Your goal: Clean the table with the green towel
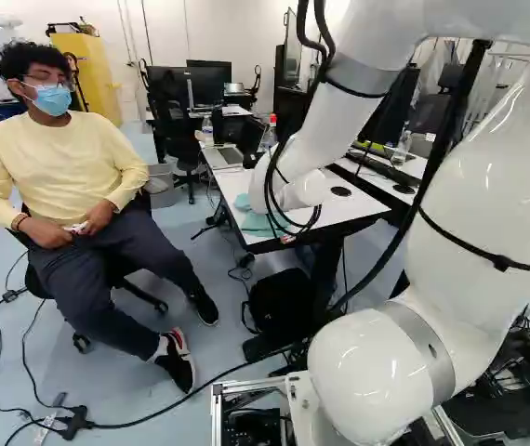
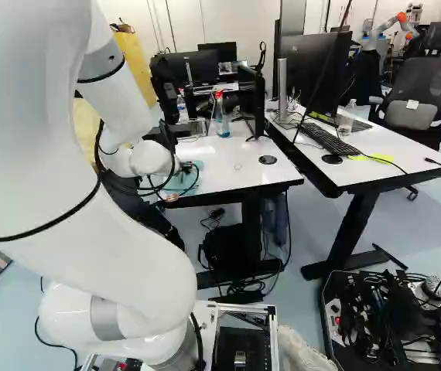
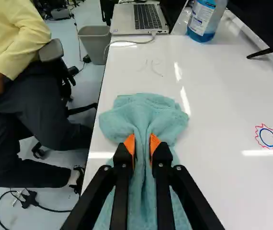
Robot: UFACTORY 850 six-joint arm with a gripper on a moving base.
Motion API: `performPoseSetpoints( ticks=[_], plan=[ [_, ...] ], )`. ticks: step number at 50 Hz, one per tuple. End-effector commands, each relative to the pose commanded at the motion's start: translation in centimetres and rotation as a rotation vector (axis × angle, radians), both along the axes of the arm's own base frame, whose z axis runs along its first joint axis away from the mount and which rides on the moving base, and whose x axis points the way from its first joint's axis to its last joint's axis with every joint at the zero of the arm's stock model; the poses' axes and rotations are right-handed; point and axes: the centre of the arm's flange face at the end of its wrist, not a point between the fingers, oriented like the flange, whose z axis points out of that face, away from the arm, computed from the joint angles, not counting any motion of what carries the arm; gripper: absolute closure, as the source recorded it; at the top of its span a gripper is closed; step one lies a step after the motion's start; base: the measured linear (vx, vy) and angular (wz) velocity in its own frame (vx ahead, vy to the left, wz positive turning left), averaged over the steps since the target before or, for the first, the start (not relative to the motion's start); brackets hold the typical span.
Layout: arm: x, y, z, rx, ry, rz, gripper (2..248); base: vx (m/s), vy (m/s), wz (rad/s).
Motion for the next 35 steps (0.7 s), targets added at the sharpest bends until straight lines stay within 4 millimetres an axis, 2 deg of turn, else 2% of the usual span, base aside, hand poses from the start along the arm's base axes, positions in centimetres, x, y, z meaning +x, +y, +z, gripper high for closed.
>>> performPoseSetpoints(
  ticks=[35],
  plan=[
    [-0.3, -2.0, 3.2, 0.005, -0.03, -0.051, 194, 0.0, 0.0, 0.0]
  ],
)
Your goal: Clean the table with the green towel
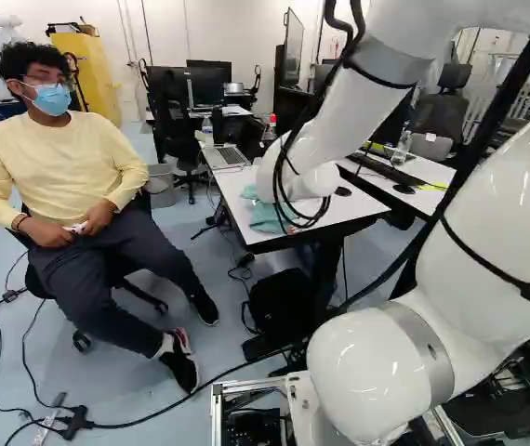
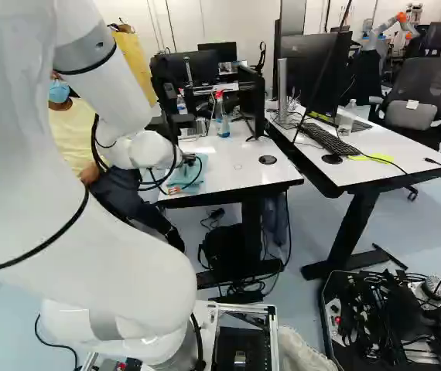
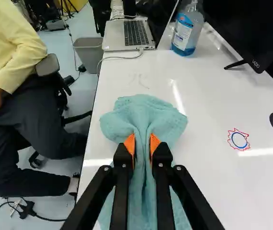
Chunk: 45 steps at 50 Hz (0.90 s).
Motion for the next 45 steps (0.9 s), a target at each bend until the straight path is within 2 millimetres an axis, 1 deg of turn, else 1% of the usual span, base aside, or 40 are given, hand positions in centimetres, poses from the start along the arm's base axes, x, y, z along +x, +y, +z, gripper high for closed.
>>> performPoseSetpoints(
  ticks=[21, 45],
  plan=[
    [0.3, -0.7, 1.6, -0.005, 0.04, -0.018, 194, 0.0, 0.0, 0.0],
    [0.1, -1.5, 3.4, -0.011, 0.088, -0.039, 194, 0.0, 0.0, 0.0]
  ],
)
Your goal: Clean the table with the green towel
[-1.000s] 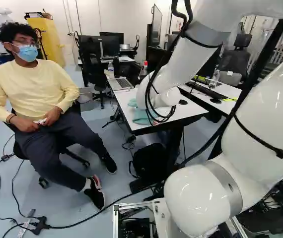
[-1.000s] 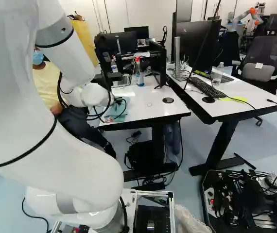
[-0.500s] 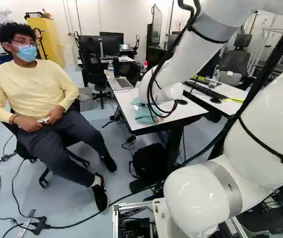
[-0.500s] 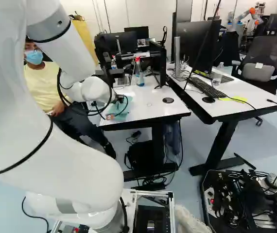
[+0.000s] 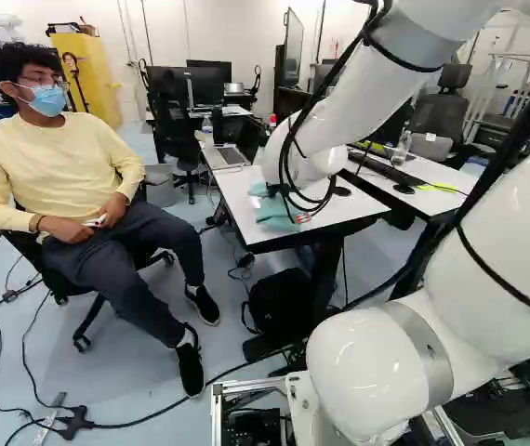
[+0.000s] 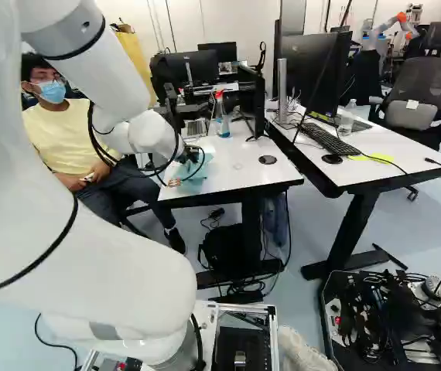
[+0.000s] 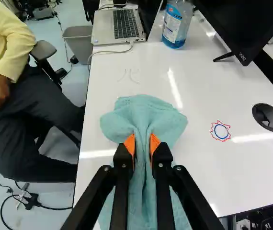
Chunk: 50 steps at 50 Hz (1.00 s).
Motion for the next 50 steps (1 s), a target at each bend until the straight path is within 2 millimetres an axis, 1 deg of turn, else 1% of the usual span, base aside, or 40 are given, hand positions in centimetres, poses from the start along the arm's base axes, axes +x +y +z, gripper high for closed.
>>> performPoseSetpoints(
  ticks=[13, 50],
  plan=[
    [0.3, -0.9, 0.6, -0.002, 0.017, -0.024, 194, 0.0, 0.0, 0.0],
    [3.5, -3.6, 0.8, -0.002, 0.034, -0.096, 194, 0.0, 0.0, 0.0]
  ],
)
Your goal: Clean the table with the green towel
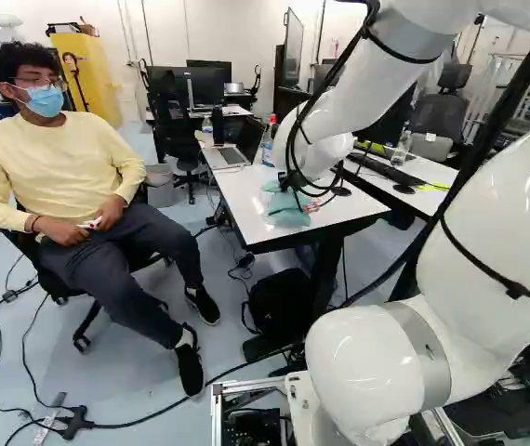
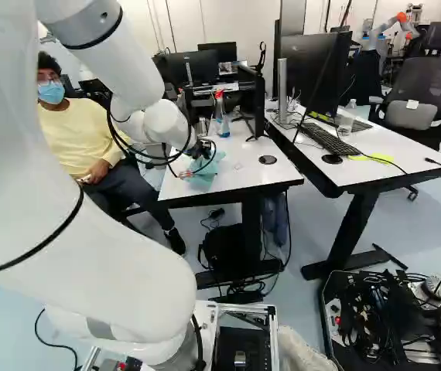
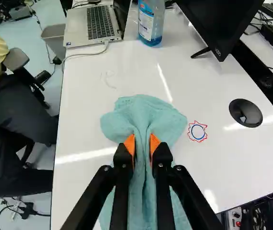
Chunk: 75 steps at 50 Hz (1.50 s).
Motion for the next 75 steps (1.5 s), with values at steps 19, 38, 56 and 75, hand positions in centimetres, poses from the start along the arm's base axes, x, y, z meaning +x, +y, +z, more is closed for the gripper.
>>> performPoseSetpoints(
  ticks=[19, 38, 56, 75],
  plan=[
    [2.0, -1.0, 0.1, 0.0, 0.002, -0.024, 194, 0.0, 0.0, 0.0],
    [2.8, -1.5, 0.2, 0.0, -0.008, -0.036, 194, 0.0, 0.0, 0.0],
    [3.0, -1.6, 0.3, 0.0, -0.029, -0.036, 194, 0.0, 0.0, 0.0],
    [3.3, -1.6, -0.2, 0.0, -0.037, -0.036, 194, 0.0, 0.0, 0.0]
  ],
)
